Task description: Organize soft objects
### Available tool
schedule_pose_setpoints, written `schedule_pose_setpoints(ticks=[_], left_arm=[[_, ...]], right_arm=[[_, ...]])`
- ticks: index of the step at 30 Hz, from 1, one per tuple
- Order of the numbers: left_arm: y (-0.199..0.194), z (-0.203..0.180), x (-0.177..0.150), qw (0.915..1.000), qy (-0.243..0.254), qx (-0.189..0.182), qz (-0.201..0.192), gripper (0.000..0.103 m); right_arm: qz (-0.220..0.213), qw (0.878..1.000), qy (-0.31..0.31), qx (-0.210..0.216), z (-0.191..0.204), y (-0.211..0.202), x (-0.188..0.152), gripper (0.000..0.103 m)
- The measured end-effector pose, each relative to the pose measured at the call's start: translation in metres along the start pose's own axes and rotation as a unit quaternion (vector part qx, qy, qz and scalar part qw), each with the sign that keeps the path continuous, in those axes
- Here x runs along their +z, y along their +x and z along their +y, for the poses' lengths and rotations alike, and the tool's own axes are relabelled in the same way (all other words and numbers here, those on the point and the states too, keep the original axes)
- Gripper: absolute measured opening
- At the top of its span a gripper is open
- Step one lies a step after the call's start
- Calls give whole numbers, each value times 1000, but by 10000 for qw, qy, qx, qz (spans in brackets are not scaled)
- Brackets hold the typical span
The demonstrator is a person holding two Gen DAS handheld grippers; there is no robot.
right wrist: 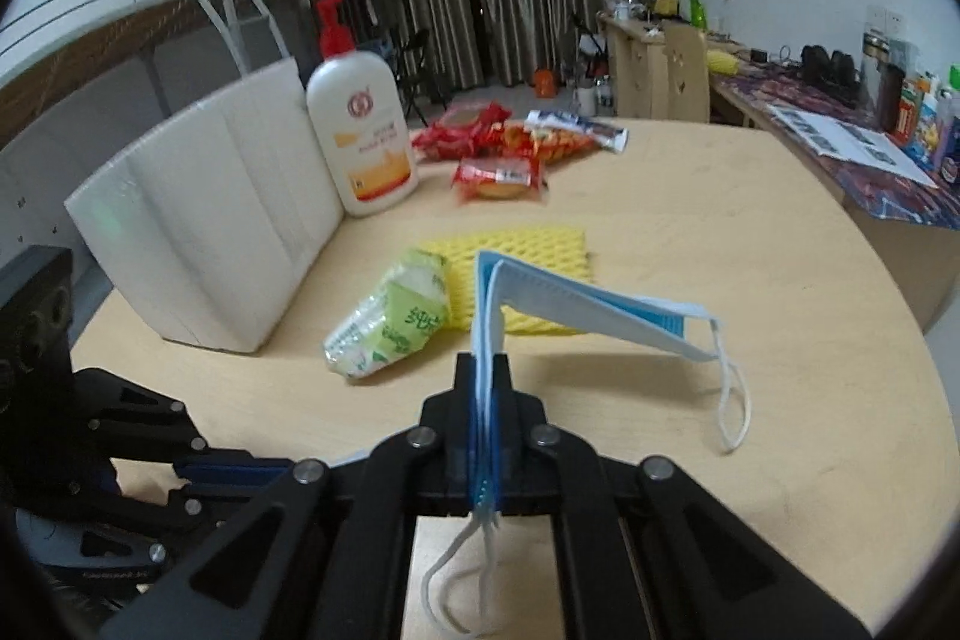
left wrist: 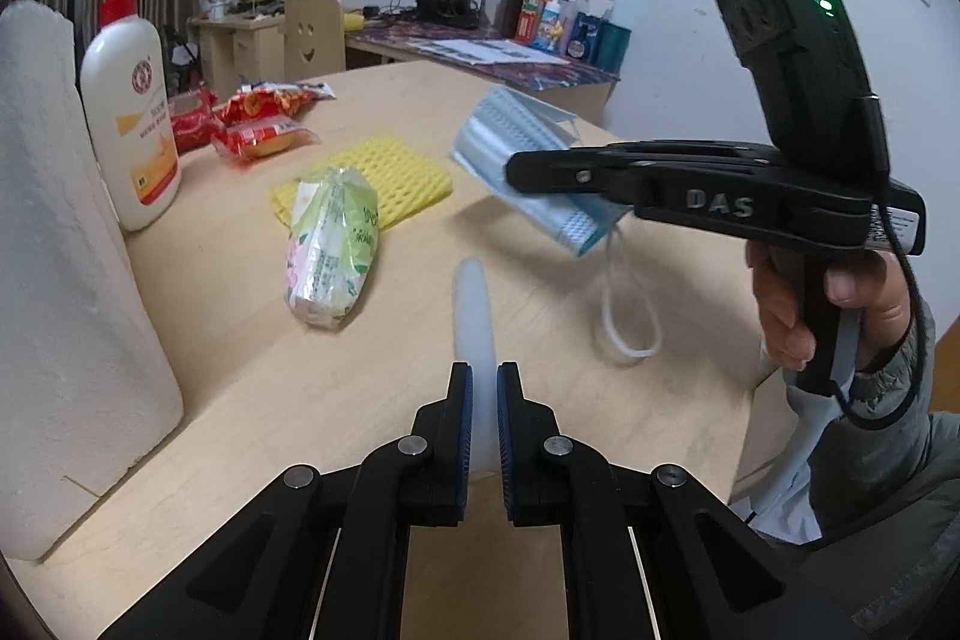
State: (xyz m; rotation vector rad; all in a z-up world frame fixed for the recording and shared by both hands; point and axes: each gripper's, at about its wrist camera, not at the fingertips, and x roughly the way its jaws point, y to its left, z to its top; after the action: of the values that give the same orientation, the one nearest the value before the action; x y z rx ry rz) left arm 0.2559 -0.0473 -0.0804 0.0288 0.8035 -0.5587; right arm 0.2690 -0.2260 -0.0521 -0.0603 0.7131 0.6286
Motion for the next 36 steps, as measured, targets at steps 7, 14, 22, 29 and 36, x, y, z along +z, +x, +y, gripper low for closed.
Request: schedule_pose_setpoints(ticks=[7,14,22,29,36], left_arm=[[-17,-7,3,9998,42,43,-181,8],[-36,-10,5,9992,71,153,-364,8],[-77,-14,11,9957,66,425,-825,8],[-109,-21,11,9912,150,650,-1145,8],[-145,-33,10,9842,315,860,-1516,8]], right_arm=[[-393,9992,74,25,2,-34,1,6],[-651,9978,24,82,10,-56,-1,6],[-930,9955,-108,173,25,-76,-2,6],[-1210,9919,-288,253,39,-96,-3,6],[-1480,9870,-514,372,58,-115,-2,6]])
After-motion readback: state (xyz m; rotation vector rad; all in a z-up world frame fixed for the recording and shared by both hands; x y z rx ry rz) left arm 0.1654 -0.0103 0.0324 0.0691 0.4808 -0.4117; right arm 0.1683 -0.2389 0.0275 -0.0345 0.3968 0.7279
